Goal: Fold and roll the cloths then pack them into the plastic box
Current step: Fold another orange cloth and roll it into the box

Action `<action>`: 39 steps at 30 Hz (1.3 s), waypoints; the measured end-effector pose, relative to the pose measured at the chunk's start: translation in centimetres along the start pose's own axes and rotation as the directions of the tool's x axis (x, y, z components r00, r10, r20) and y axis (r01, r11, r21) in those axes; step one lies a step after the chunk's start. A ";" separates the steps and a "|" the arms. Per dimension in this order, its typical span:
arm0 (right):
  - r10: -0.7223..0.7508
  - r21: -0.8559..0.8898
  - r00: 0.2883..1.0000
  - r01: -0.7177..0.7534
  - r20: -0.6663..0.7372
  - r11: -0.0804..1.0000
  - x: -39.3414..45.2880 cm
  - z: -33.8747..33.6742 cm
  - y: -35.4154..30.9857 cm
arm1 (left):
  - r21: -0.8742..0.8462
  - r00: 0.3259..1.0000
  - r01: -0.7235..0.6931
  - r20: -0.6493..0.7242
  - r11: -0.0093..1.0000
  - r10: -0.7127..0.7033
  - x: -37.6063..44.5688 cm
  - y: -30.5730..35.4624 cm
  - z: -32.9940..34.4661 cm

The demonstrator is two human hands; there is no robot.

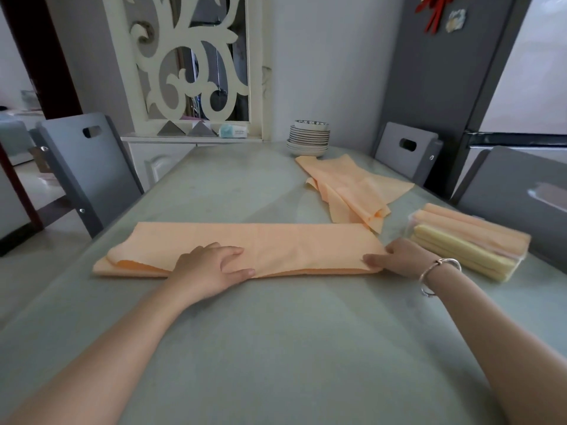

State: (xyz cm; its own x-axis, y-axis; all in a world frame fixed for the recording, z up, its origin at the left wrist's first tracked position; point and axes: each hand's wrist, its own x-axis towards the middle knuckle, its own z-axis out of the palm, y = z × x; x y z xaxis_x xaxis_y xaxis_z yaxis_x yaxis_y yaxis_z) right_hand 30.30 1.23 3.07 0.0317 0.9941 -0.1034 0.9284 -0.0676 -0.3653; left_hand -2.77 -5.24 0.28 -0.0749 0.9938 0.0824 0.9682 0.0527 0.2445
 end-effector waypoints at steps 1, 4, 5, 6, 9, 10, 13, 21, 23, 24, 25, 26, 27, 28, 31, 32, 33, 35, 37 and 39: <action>-0.020 0.115 1.000 0.020 -0.008 0.993 -0.1 -0.1 0.1 | 0.003 1.000 0.010 0.030 1.000 -0.010 0.2 0.1 -0.1; -0.074 0.778 0.997 0.061 -0.019 0.625 -0.4 -0.4 -0.5 | 0.018 0.993 0.036 0.108 0.999 -0.037 0.1 0.7 -0.6; -0.079 0.914 0.997 0.050 -0.020 0.402 -0.5 -0.6 -0.9 | 0.026 0.991 0.030 0.128 0.999 -0.033 0.0 1.1 -0.7; -0.087 0.976 0.996 0.048 -0.030 0.211 -0.7 -1.2 -1.7 | 0.032 0.990 0.017 0.142 0.999 -0.022 0.0 1.6 -0.9; -0.133 0.991 0.987 0.074 -0.089 -0.109 -1.4 -3.3 -4.8 | 0.066 0.988 -0.047 0.147 0.997 0.036 -0.3 4.3 -0.7; -0.157 0.985 0.982 0.085 -0.109 -0.152 -1.7 -4.2 -6.1 | 0.080 0.987 -0.072 0.148 0.994 0.060 -0.4 5.3 -0.4; -0.290 0.982 0.942 0.138 -0.171 -0.129 -2.9 -6.5 -10.2 | -0.028 0.978 -0.125 0.166 0.992 0.127 -0.9 7.9 -0.1; -0.566 0.894 0.824 0.263 -0.012 0.362 -2.5 -3.2 -19.7 | -0.459 0.989 0.104 -0.044 0.882 -0.140 1.0 2.4 -2.1; -0.575 0.851 0.816 0.261 0.058 0.457 -2.1 -0.2 -21.2 | -0.447 0.967 0.190 -0.067 0.874 -0.245 0.8 -0.6 -2.5; -0.591 0.814 0.802 0.289 0.081 0.503 -2.1 1.1 -21.4 | -0.470 0.958 0.215 -0.070 0.856 -0.278 0.6 -1.5 -2.6; -0.622 0.778 0.773 0.313 0.125 0.545 -2.1 2.8 -22.1 | -0.495 0.946 0.235 -0.081 0.836 -0.313 0.3 -2.8 -2.5; -0.641 0.732 0.749 0.341 0.167 0.590 -2.2 4.1 -22.3 | -0.515 0.937 0.244 -0.094 0.822 -0.337 0.1 -3.7 -2.4; -0.658 0.687 0.725 0.371 0.205 0.624 -2.4 5.2 -22.4 | -0.526 0.928 0.248 -0.112 0.813 -0.356 0.0 -4.5 -2.3; -0.670 0.647 0.705 0.402 0.233 0.648 -2.5 5.9 -22.4 | -0.535 0.916 0.261 -0.124 0.803 -0.380 -0.1 -5.1 -2.2; -0.680 0.619 0.696 0.434 0.230 0.654 -2.1 6.8 -22.2 | -0.549 0.886 0.331 -0.100 0.768 -0.453 0.2 -6.8 -2.2; -0.674 0.607 0.714 0.454 0.191 0.653 -1.8 6.8 -21.9 | -0.553 0.888 0.344 -0.072 0.759 -0.455 0.4 -7.2 -2.1; -0.662 0.576 0.739 0.488 0.127 0.656 -1.4 6.8 -21.5 | -0.557 0.897 0.338 -0.054 0.758 -0.440 0.5 -7.3 -2.1; -0.621 0.454 0.783 0.562 -0.023 0.692 -0.2 6.5 -20.4 | -0.568 0.910 0.316 -0.044 0.760 -0.411 0.7 -7.2 -2.0; -0.602 0.330 0.788 0.607 -0.130 0.723 0.7 6.2 -19.1 | -0.572 0.907 0.318 -0.048 0.756 -0.418 0.9 -7.1 -2.0; -0.622 0.239 0.771 0.634 -0.133 0.735 1.2 6.2 -17.9 | -0.583 0.902 0.324 -0.046 0.745 -0.429 1.0 -7.2 -2.0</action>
State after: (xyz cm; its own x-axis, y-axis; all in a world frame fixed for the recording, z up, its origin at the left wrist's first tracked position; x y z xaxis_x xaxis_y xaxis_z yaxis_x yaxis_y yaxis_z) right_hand 11.45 3.15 3.69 -0.5038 0.8203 0.2708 0.6141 0.5606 -0.5555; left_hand -10.32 -4.84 0.56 -0.4936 0.8696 0.0139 0.5576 0.3042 0.7724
